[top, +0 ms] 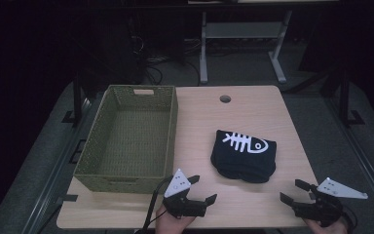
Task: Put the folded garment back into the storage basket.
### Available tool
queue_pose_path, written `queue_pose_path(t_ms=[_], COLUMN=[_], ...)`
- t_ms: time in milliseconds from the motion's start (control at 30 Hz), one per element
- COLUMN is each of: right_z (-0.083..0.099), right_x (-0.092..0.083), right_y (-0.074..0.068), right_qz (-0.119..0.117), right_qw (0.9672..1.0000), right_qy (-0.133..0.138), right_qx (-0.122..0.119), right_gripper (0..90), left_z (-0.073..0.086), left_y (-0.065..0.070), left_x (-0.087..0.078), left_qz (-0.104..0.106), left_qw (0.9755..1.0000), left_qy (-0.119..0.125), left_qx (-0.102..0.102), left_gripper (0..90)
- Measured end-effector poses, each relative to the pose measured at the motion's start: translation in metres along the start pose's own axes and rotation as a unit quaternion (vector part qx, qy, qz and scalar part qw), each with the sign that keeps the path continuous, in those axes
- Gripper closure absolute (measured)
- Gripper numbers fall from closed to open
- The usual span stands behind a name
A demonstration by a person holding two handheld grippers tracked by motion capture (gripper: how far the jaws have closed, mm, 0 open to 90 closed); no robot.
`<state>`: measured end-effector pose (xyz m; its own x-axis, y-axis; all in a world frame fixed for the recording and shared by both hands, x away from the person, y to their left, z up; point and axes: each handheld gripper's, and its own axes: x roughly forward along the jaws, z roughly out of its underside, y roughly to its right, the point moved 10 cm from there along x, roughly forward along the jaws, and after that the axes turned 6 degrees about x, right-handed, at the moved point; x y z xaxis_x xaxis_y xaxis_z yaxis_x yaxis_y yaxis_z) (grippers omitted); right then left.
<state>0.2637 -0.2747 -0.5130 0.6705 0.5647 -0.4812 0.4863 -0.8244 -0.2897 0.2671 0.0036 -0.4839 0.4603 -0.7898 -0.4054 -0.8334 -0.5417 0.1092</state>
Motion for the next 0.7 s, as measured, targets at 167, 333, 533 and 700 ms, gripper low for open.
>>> queue_pose_path(t_ms=[167, 333, 533, 700], right_z=[0.000, -0.005, -0.026, -0.040], right_x=[-0.003, -0.005, 0.000, 0.004], right_y=[0.004, 0.004, -0.004, -0.010], right_qz=[0.004, 0.003, 0.004, -0.001], right_qw=[0.9999, 0.9998, 0.9999, 0.9998], right_qy=[0.005, 0.008, 0.009, 0.005], right_qx=[0.013, 0.019, -0.004, -0.019], right_gripper=[16.3, 16.3, 16.3, 16.3], left_z=[0.001, -0.002, -0.021, -0.038], left_y=[-0.002, -0.003, -0.008, -0.011], left_x=[0.004, 0.004, 0.013, 0.026], left_qz=[0.001, 0.001, -0.021, -0.019], left_qw=[0.9999, 0.9999, 0.9997, 0.9997], left_qy=[-0.007, -0.009, -0.001, 0.008], left_qx=[-0.009, -0.009, 0.014, 0.009], left_gripper=[17.2, 17.2, 17.1, 17.2])
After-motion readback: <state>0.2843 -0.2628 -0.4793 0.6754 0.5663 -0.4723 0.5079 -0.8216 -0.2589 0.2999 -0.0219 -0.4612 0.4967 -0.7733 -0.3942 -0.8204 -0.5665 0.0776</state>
